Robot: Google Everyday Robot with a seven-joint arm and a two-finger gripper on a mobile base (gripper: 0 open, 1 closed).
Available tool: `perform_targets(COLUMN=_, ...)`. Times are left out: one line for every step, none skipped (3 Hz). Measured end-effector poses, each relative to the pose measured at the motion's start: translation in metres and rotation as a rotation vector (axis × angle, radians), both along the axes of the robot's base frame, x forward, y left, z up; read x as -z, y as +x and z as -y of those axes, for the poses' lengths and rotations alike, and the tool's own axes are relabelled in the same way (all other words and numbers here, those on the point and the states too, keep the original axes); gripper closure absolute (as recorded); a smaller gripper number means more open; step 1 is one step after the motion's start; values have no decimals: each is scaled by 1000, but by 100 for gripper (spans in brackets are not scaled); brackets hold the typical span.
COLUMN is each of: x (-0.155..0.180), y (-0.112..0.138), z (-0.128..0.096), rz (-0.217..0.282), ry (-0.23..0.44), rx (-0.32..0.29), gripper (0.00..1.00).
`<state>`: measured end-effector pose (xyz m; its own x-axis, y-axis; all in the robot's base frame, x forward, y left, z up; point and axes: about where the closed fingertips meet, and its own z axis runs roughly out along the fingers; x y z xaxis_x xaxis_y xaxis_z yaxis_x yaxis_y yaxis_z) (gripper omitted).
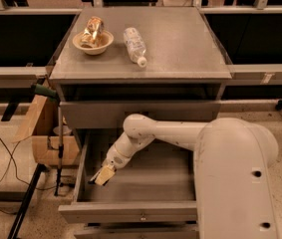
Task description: Place rxbar blueberry into middle drawer
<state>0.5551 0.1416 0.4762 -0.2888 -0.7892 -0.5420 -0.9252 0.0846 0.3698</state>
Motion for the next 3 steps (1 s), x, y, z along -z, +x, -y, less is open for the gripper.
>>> perform_targets(x=26, y=-7, z=-7, rz=-65, ry=-97, rx=26, gripper=55)
perform_targets(x=36, y=-13, z=-15, rz=-86, ry=-131, rx=23, gripper=32)
perform_targets(x=40, y=-16, z=-20, rz=-94, ry=-153, rx=30, gripper=10)
